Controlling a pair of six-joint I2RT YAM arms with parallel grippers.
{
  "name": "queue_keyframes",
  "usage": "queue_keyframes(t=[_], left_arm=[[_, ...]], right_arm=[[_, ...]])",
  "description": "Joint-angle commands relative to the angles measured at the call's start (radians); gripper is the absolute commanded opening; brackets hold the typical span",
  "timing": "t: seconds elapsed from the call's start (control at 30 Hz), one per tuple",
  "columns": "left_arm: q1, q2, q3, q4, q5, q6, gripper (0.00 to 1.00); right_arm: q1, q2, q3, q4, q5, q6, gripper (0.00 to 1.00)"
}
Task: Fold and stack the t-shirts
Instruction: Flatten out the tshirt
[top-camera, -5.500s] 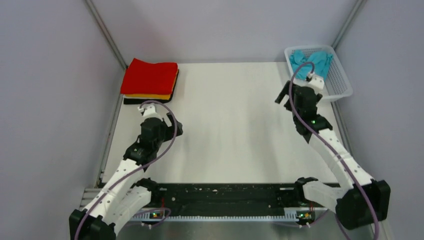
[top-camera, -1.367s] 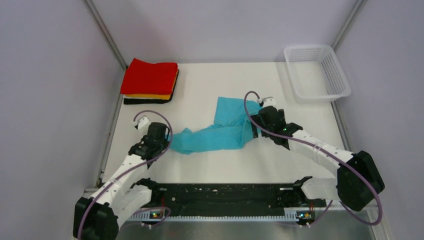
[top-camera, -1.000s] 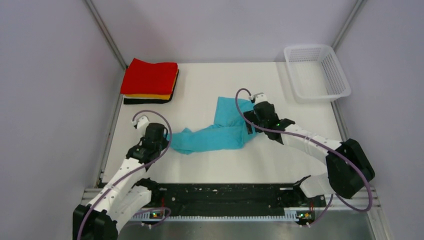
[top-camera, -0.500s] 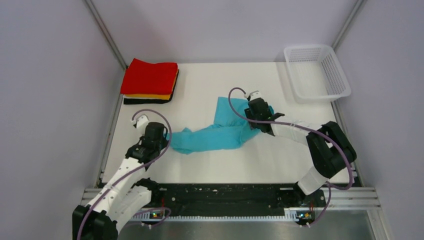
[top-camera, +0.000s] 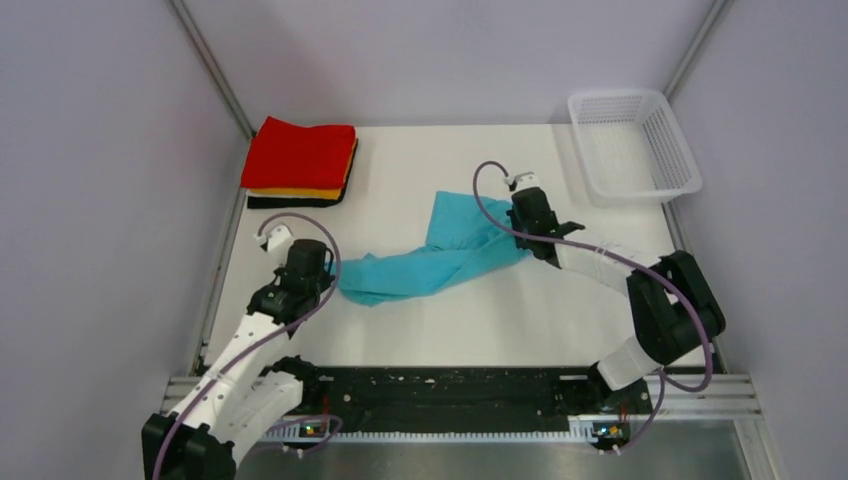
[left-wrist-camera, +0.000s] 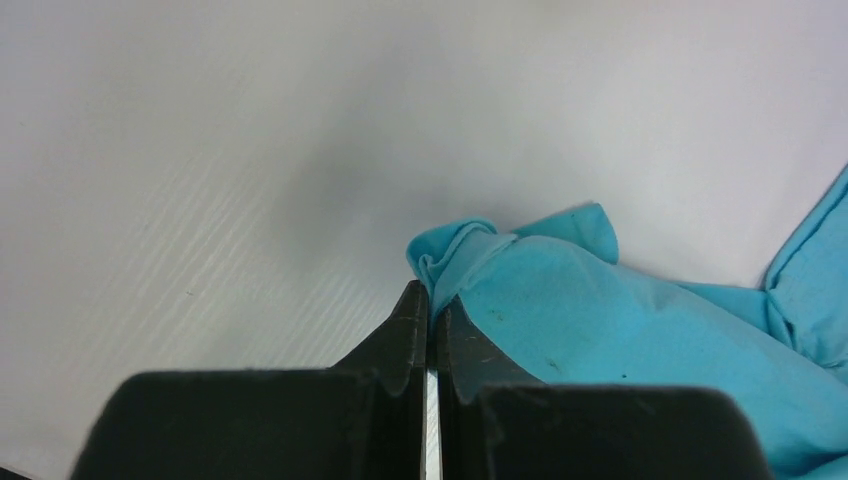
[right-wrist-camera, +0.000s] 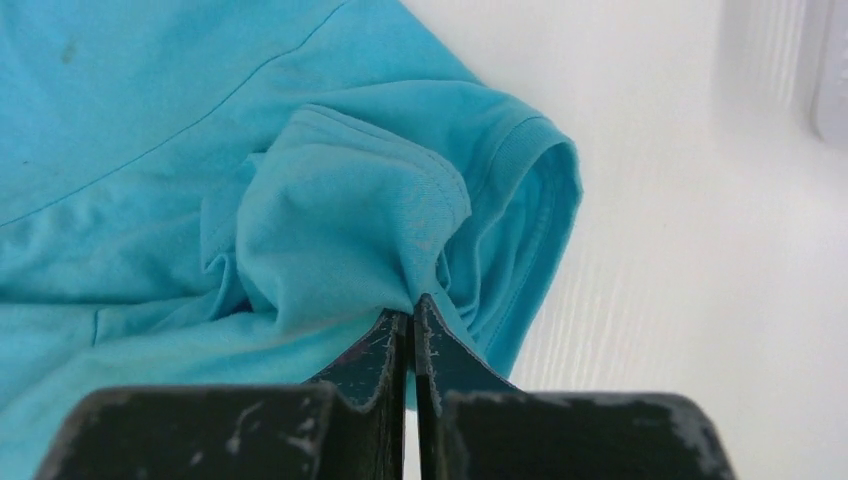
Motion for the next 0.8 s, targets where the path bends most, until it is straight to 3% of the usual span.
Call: queue_keyframes(t=[0.0, 0.17, 0.4, 0.77], left_arm=[[0.005, -0.041, 0.120, -0.032, -0.082, 0.006, 0.00], [0.006, -0.140, 0.253, -0.017, -0.049, 0.045, 0.00], [0.005, -0.260, 0.509, -0.005, 0.002, 0.128, 0.00], [0.005, -0.367, 0.895, -0.044, 0.114, 0.206, 0.00]], right_arm=[[-0.007, -0.174, 0.021, -0.070, 0.026, 0.004, 0.00], [-0.007, -0.474, 0.048, -0.169, 0.036, 0.012, 0.00], [-0.006, -0.796, 0.256, -0.234, -0.192, 0.027, 0.00], [-0.007, -0.850, 0.819, -0.442, -0.537, 0.088, 0.00]])
